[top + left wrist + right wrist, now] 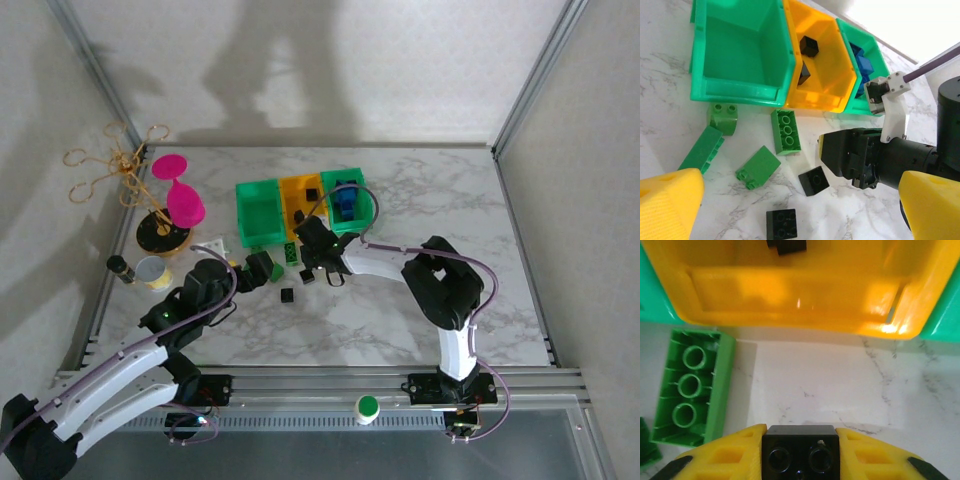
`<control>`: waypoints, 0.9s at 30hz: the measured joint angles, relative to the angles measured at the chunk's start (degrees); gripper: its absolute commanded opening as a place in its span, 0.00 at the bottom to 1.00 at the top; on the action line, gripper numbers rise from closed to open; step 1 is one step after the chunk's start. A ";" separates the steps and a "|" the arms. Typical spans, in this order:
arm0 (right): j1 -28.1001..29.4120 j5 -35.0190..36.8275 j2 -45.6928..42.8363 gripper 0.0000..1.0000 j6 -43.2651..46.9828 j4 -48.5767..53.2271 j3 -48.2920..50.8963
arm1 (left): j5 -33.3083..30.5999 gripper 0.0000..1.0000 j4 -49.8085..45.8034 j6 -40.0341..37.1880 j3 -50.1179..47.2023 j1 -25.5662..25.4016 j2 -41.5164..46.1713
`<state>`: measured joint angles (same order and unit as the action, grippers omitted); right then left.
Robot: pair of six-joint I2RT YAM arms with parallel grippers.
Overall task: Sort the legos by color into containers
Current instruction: Pick up the lego from the center of the table, then place the lego in the container.
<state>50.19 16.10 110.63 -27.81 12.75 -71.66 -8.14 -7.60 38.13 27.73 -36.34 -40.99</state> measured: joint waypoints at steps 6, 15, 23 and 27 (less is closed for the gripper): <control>-1.38 0.22 -0.04 0.31 1.90 1.14 -5.92 | -0.98 1.00 0.09 -0.68 2.38 0.17 -1.07; -4.37 0.20 9.01 0.31 4.74 1.57 -19.91 | -2.43 1.00 0.48 -1.33 3.23 0.92 -2.84; -6.45 -0.76 15.85 0.33 6.69 3.74 -28.11 | -2.43 1.00 1.53 -1.97 3.58 0.98 -3.48; -7.19 -0.74 18.49 0.34 7.67 4.46 -32.50 | -2.43 1.00 1.64 -1.97 3.58 1.31 -3.54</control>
<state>43.00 15.35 129.12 -20.14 17.21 -104.16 -10.57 -5.96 36.16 31.31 -35.03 -44.53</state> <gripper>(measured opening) 0.341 0.996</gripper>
